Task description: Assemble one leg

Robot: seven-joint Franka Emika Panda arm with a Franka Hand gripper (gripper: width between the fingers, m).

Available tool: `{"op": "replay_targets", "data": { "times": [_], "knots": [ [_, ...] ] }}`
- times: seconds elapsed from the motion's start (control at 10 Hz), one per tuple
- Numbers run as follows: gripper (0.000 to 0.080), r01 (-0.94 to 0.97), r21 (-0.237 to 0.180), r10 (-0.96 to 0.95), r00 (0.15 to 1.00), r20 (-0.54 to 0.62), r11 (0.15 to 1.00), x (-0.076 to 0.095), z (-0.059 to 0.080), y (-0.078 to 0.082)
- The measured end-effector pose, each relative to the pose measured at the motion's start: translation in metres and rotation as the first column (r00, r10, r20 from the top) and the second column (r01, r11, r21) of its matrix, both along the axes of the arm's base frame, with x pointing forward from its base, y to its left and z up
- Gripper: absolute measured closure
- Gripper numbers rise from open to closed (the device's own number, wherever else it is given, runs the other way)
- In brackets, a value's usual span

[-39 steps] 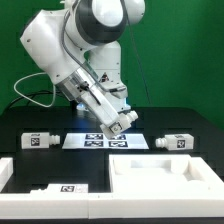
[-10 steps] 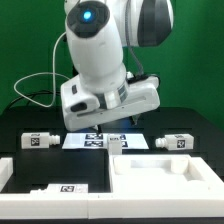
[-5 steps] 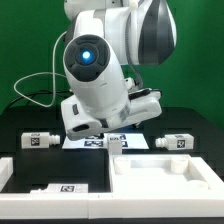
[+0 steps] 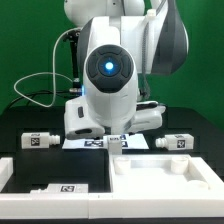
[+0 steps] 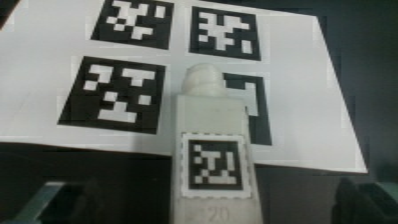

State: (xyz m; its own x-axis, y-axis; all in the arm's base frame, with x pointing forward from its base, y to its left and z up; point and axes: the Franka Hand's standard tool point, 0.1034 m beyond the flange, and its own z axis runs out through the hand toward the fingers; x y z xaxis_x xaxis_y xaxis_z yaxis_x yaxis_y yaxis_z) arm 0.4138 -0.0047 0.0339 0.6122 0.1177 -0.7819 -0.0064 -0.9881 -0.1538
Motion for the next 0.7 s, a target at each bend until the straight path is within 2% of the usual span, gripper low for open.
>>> {"op": "replay_targets", "data": {
  "times": [0.2, 0.3, 0.4, 0.5, 0.7],
  "knots": [
    [0.0151, -0.002, -0.002, 0.002, 1.000, -0.006, 1.000, -0.001, -0.002, 0.000],
    [0.0151, -0.024, -0.049, 0.021, 0.997, -0.071, 0.998, -0.008, -0.006, -0.003],
    [0.0151, -0.022, -0.102, 0.009, 0.992, -0.126, 0.995, -0.009, -0.015, 0.001],
    [0.0151, -0.021, -0.097, 0.008, 0.991, -0.130, 0.995, -0.008, -0.022, 0.004],
    [0.0151, -0.023, -0.094, 0.011, 0.992, -0.126, 0.995, -0.007, -0.022, 0.004]
  ]
}}
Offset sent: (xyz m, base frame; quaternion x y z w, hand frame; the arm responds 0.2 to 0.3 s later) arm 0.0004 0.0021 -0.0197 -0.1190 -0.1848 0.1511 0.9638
